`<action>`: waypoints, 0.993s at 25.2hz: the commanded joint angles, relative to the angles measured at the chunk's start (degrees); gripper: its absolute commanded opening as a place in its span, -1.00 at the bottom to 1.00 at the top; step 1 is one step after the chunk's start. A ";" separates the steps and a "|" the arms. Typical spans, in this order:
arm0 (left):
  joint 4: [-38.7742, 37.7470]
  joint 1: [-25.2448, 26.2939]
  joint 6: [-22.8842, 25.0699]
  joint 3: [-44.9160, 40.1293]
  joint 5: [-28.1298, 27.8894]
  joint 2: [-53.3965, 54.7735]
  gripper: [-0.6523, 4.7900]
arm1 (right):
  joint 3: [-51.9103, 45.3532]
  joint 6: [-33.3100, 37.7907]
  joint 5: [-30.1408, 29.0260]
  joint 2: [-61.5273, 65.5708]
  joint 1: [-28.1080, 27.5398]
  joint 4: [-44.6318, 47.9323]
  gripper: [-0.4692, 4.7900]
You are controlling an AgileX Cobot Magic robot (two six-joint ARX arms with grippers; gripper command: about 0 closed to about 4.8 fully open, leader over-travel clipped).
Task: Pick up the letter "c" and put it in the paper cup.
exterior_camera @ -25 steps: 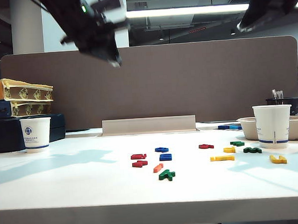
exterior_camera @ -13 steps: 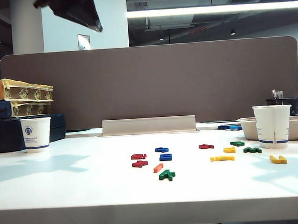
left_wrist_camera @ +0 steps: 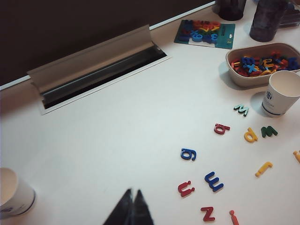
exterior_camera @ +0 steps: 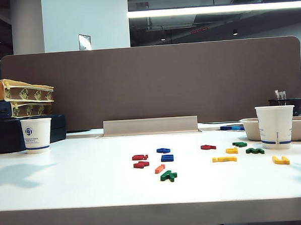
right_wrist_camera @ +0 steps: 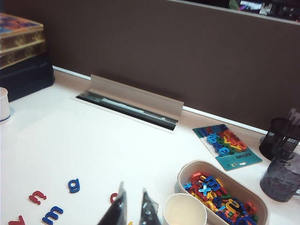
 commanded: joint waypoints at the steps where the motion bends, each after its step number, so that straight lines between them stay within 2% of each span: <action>1: -1.36 -0.02 0.20 -1.38 -0.74 -4.13 -0.77 | 0.24 -0.09 0.15 -1.92 0.00 -0.85 -0.76; 9: -1.68 -0.02 -0.02 -9.57 -3.34 -15.26 -0.77 | 0.24 -0.09 0.13 -5.66 0.02 -3.28 -0.79; 13: -1.66 -0.02 -0.04 -17.55 -5.53 -25.33 -0.77 | 0.22 -0.09 0.15 -7.89 0.07 -8.35 -0.83; 25: -2.51 -0.02 -1.40 -32.79 -9.22 -44.74 -0.77 | 0.17 -0.09 0.17 -10.47 0.07 -21.05 -0.83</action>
